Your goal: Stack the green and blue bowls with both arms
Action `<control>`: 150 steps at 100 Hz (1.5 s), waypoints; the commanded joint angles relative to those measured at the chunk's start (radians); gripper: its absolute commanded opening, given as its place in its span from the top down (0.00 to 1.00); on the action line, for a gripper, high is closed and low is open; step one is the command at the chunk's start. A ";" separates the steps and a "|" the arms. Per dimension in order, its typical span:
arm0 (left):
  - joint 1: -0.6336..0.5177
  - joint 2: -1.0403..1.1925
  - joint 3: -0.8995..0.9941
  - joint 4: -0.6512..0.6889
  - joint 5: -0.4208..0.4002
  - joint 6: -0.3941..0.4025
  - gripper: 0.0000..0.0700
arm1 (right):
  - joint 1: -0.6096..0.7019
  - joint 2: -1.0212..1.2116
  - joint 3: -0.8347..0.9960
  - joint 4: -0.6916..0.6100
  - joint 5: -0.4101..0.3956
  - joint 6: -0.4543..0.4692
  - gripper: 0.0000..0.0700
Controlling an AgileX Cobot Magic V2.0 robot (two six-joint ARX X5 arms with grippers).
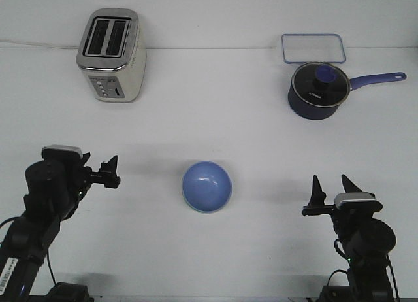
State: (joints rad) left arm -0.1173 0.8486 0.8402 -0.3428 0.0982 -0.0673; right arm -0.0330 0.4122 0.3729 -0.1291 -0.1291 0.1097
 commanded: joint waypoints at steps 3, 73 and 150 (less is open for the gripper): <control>0.000 -0.049 -0.080 0.090 -0.011 -0.005 0.28 | 0.001 0.001 0.006 0.010 0.002 0.006 0.30; -0.001 -0.185 -0.339 0.394 -0.024 -0.005 0.22 | 0.001 0.001 0.006 0.010 0.002 0.006 0.30; -0.001 -0.185 -0.339 0.396 -0.024 -0.005 0.99 | 0.001 0.001 0.006 0.024 0.003 0.006 1.00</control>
State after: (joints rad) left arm -0.1173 0.6613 0.4908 0.0433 0.0761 -0.0700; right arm -0.0330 0.4122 0.3729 -0.1215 -0.1280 0.1097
